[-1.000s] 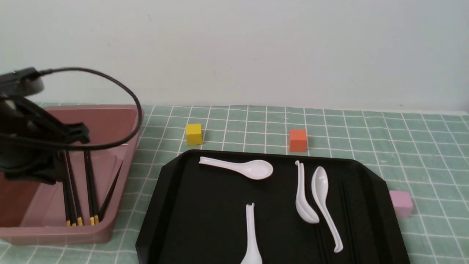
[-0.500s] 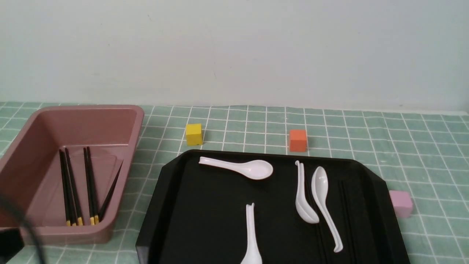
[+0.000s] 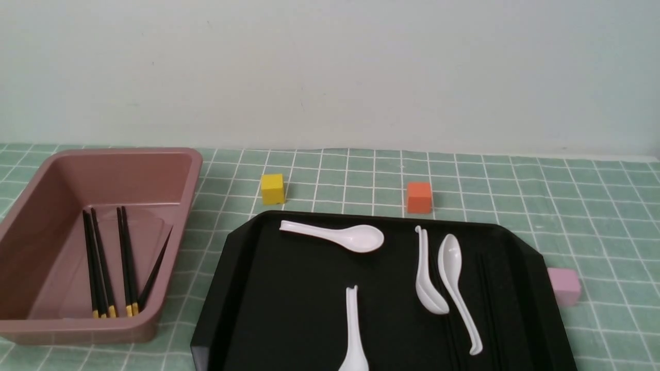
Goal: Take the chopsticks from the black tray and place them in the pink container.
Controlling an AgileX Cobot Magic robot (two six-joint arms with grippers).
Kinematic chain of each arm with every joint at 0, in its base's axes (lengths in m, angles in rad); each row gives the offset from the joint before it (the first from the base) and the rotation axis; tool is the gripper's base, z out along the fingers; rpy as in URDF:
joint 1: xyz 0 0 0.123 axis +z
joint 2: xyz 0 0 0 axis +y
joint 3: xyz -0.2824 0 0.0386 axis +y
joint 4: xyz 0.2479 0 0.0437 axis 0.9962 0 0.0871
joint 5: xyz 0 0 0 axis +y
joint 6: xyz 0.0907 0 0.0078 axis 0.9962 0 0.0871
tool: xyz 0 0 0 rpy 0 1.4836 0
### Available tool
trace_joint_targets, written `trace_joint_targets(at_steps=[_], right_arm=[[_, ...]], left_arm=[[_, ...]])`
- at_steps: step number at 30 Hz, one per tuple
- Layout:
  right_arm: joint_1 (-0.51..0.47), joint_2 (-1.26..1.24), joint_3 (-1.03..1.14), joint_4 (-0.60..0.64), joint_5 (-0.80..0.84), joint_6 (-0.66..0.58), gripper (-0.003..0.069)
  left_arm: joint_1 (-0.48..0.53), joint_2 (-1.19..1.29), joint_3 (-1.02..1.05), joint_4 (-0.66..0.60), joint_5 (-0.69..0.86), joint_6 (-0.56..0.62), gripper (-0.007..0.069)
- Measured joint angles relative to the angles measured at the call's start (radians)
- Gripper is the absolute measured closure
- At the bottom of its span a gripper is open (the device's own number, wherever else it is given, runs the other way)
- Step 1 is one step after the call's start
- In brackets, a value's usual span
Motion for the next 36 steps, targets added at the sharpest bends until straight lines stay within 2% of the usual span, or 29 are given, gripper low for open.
trace_joint_targets(at_steps=[10,20,36], right_arm=[[0.000,0.000,0.000,0.000,0.000,0.000,0.0419],[0.000,0.000,0.000,0.000,0.000,0.000,0.0419],[0.000,0.000,0.000,0.000,0.000,0.000,0.0419]], left_arm=[[0.000,0.029,0.033,0.104,-0.016,0.000,0.0637],[0.000,0.002,0.288,0.129,-0.157,0.000,0.0635],[0.000,0.002,0.296,0.140,-0.141,0.000,0.0626]])
